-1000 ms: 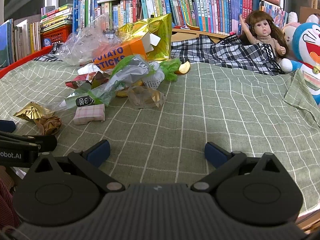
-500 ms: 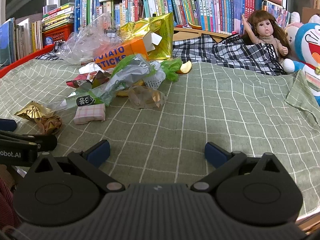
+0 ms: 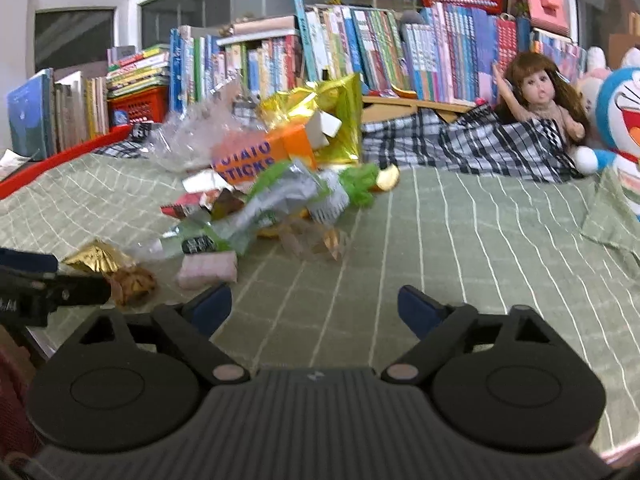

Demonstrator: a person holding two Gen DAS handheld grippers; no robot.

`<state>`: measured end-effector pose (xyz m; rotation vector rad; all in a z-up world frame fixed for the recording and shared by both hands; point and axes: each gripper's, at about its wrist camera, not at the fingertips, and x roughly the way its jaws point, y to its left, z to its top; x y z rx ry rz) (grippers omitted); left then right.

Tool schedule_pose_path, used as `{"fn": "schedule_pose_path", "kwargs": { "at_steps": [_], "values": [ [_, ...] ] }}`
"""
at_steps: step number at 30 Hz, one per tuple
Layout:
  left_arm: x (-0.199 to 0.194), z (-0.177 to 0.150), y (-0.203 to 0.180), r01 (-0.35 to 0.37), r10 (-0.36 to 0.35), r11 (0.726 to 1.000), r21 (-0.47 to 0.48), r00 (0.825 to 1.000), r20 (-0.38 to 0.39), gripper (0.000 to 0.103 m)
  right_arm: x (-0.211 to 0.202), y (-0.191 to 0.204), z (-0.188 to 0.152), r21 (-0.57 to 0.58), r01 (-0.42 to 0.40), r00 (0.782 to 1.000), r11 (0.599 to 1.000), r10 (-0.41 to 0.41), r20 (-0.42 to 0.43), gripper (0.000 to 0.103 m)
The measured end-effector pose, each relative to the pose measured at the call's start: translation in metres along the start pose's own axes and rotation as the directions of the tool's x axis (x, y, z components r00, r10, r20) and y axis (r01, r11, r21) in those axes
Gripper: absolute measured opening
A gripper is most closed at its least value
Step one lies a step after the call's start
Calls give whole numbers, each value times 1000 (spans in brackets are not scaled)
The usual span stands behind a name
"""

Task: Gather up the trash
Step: 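Grasp the brown crumpled paper with the left tool while the right tool grasps the pink package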

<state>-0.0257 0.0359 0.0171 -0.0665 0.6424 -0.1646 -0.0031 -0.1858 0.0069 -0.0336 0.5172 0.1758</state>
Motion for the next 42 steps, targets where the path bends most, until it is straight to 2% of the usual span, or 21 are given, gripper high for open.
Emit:
{"fn": "schedule_pose_path", "kwargs": {
  "at_steps": [1,4,8,12,13,14,15,18,23,30,35,38,39,40,41,42],
  "values": [
    [-2,-2,0,21,-21,1000,-2,1000,2,71,1,0,2,2,-8,1000,1000,8,-2,89],
    [-5,-6,-5,78,-78,997,2,997,6,58,5,0,8,3,-15,1000,1000,15,-9,82],
    [-4,-9,-21,121,-122,992,40,992,29,56,6,2,8,-12,-19,1000,1000,19,-14,79],
    [10,-10,-32,84,-87,995,60,995,52,56,5,1,6,-17,-19,1000,1000,19,-19,77],
    [15,-9,-32,71,-74,996,54,996,51,54,5,0,5,-15,-16,1000,1000,15,-21,77],
    [20,-9,-32,66,-69,997,45,997,46,49,5,-1,5,-14,-13,1000,1000,13,-23,76],
    [24,-9,-30,65,-66,997,35,997,38,33,5,-2,5,-11,-13,1000,1000,13,-26,75],
    [25,-7,-28,67,-68,998,23,997,46,24,6,-4,5,-2,-27,999,1000,27,-33,71],
    [7,-4,-25,80,-82,996,23,993,81,24,15,6,7,-7,-82,996,997,82,-40,67],
    [-20,13,-1,41,-34,998,-43,986,164,23,28,40,8,-80,-139,989,987,134,-66,66],
    [-20,22,8,19,-11,999,-49,986,164,23,44,52,13,-80,-98,992,992,91,-85,78],
    [-17,21,9,24,-15,998,-59,988,151,23,48,52,14,-43,-103,991,994,99,-90,78],
    [-17,20,9,22,-13,998,-59,989,149,23,47,53,14,-39,-107,991,993,103,-89,76],
    [-16,19,8,19,-11,998,-58,989,145,23,46,54,14,-39,-110,990,993,106,-89,65],
    [-15,18,7,16,-8,998,-56,990,142,23,45,56,14,-41,-103,991,994,99,-92,50],
    [-15,17,6,17,-9,998,-56,990,140,23,43,58,13,-47,-85,993,995,81,-92,45]
  ]
}}
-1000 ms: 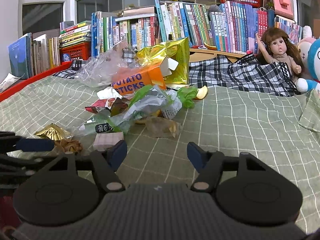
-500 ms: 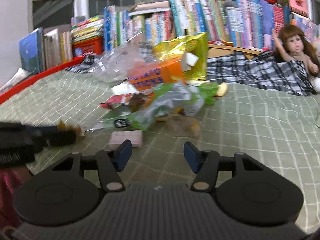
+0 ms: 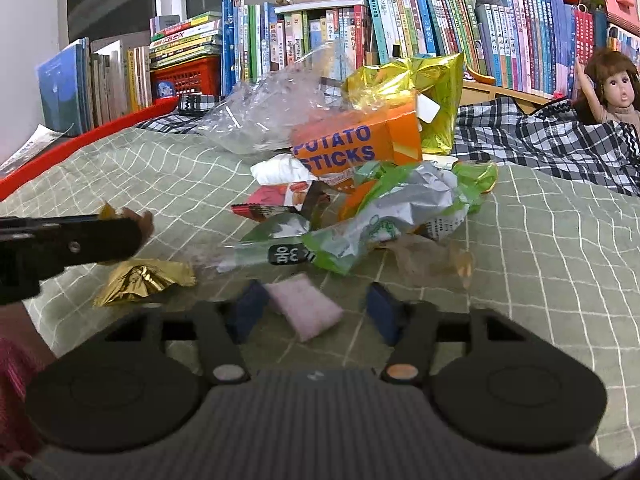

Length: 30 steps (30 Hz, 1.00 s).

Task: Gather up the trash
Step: 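Grasp the brown crumpled paper with the left tool while the right tool grasps the pink package, then carry both items over the bed edge and open both tools above the black bin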

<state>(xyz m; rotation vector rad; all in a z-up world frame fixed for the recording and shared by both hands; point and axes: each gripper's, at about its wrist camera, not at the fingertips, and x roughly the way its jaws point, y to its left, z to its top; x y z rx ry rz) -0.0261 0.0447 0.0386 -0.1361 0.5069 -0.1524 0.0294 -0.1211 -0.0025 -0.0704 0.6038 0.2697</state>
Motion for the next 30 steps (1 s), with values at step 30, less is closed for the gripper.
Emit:
{"fn": "schedule_pose_path", "kwargs": {
  "at_steps": [30],
  "values": [
    [-67,-62,-32,139,-130,988,64,982,-136,23,-112,-9,-80,154,-47,998,987,51,-22,28]
  ]
}}
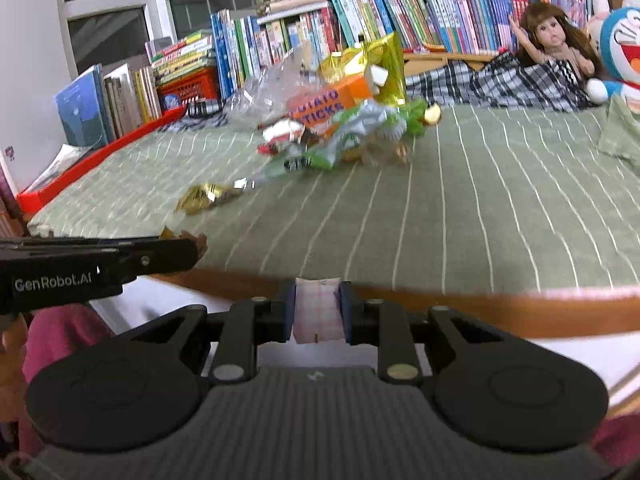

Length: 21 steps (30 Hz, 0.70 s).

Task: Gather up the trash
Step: 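Carry both items over the bed edge and open both tools above the black bin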

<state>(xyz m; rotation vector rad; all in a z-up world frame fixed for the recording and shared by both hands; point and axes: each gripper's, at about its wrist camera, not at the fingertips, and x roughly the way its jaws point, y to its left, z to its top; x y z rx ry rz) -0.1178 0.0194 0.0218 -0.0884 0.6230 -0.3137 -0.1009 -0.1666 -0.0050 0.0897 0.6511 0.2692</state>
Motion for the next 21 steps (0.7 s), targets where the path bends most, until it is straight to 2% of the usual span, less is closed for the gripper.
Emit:
{"fn": "schedule_pose_path", "kwargs": {
  "at_steps": [5,11,17,21],
  "values": [
    [1,-17,-5,4,-4,1000,11,999,-46,23,2,-3,-22,4,10,998,1000,-10,-60,28],
    [21,-41,-2,-4,3,1000,-9,989,-146,23,15,-10,-47,34,16,988,999,-11,-153,28],
    [60,-69,8,-21,1,998,-65,956,-293,23,36,-25,-68,117,26,965,993,6,-261,29],
    [81,-87,11,-45,21,997,-59,934,-356,23,45,-34,-80,178,23,952,984,33,-305,29]
  ]
}}
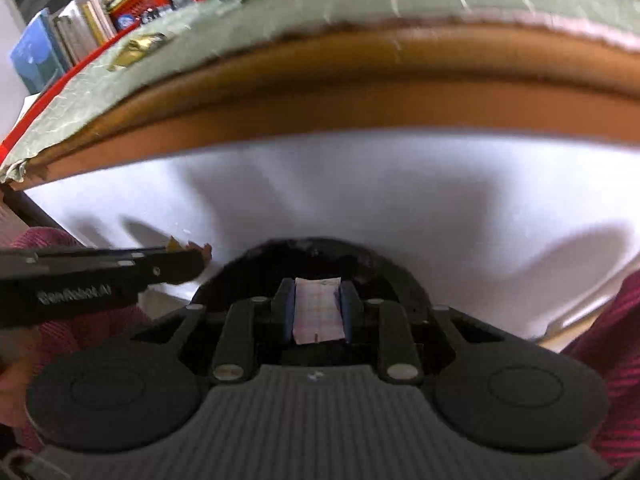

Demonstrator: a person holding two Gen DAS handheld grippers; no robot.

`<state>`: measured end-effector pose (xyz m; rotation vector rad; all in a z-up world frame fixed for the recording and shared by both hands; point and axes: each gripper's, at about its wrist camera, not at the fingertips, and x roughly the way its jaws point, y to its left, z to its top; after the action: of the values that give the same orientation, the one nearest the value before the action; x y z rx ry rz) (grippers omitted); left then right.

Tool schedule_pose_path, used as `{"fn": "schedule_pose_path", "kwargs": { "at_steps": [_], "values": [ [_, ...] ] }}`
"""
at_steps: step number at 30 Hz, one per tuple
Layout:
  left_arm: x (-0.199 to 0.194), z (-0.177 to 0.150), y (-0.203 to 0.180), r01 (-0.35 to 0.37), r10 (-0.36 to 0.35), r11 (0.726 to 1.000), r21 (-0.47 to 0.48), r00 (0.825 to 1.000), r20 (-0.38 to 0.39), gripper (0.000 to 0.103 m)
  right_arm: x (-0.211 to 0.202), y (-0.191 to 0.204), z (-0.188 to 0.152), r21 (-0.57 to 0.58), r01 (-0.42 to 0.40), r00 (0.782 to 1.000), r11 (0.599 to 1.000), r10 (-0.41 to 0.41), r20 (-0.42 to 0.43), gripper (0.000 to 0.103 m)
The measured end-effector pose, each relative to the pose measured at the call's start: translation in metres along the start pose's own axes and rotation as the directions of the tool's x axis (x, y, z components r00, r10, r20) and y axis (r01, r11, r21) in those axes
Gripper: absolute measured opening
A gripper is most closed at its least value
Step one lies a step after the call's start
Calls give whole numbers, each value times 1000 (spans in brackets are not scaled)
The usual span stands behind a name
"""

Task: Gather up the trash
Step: 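Carry both items over the bed edge and open both tools above the black bin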

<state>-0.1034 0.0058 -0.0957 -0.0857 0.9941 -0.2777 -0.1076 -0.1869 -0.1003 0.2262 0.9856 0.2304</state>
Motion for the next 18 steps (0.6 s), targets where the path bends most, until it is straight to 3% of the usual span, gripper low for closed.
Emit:
{"fn": "schedule_pose_path", "kwargs": {
  "at_steps": [5,14,15,17,18],
  "values": [
    [22,-9,6,-3,0,999,-35,997,-77,23,10,-6,-4,26,2,999,1000,-1,-38,29],
    [32,-15,9,-14,10,999,-31,994,-110,29,24,-10,-4,59,-27,997,998,31,-69,32],
    [33,-12,7,-15,11,999,-35,994,-111,31,24,-9,-5,61,-31,997,998,35,-68,34],
    [34,-11,3,-19,15,999,-40,993,-114,37,24,-10,-4,61,-33,997,998,37,-66,51],
    [32,-10,3,-23,18,999,-41,993,-113,40,23,-10,-5,62,-35,997,997,39,-64,52]
  ]
}}
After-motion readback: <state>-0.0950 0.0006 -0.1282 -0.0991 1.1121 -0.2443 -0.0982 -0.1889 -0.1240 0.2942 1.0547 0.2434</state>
